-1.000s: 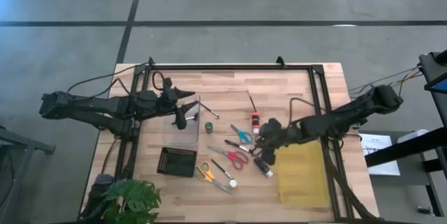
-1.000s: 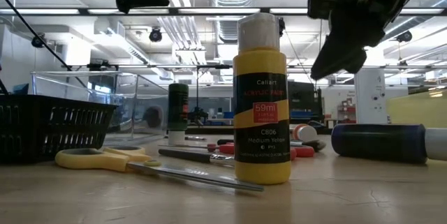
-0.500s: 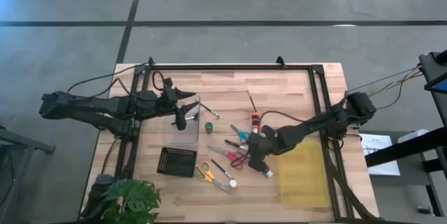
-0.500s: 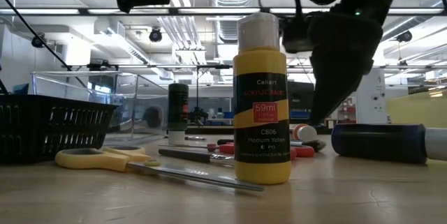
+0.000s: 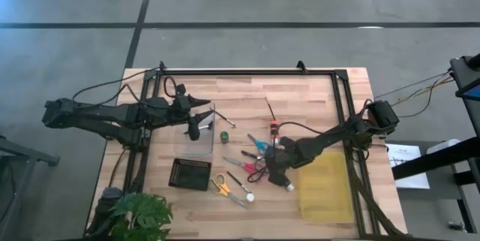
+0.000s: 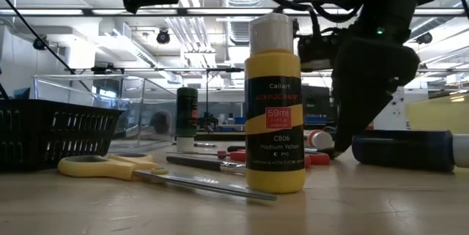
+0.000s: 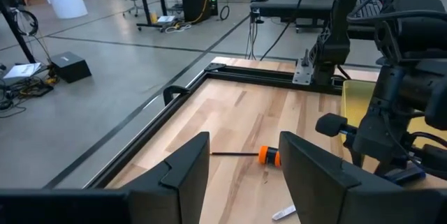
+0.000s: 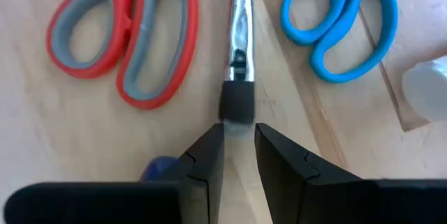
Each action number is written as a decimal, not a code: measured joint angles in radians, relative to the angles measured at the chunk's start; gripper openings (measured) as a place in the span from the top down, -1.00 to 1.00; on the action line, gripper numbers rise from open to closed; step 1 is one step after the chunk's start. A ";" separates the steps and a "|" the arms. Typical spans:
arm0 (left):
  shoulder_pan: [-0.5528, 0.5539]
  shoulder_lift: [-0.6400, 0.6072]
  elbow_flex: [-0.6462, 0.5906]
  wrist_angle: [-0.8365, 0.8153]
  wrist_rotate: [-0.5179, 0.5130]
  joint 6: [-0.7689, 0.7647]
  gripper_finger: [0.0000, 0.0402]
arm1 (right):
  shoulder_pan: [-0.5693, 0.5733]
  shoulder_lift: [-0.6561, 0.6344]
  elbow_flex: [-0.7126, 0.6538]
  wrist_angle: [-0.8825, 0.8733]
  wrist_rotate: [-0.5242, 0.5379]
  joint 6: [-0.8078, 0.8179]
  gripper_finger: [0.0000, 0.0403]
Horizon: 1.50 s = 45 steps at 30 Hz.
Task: Pick & Place Paint Supplies
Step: Put the foundation brush into the transparent bin
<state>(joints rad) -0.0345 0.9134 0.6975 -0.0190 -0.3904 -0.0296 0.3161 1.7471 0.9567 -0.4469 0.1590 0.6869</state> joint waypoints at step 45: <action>0.000 0.000 0.000 -0.011 0.000 0.004 0.09 | -0.041 0.057 -0.010 0.129 -0.077 -0.058 0.59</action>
<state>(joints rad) -0.0349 0.9134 0.6971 -0.0299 -0.3908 -0.0257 0.2752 1.8037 0.9465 -0.3178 0.0822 0.6291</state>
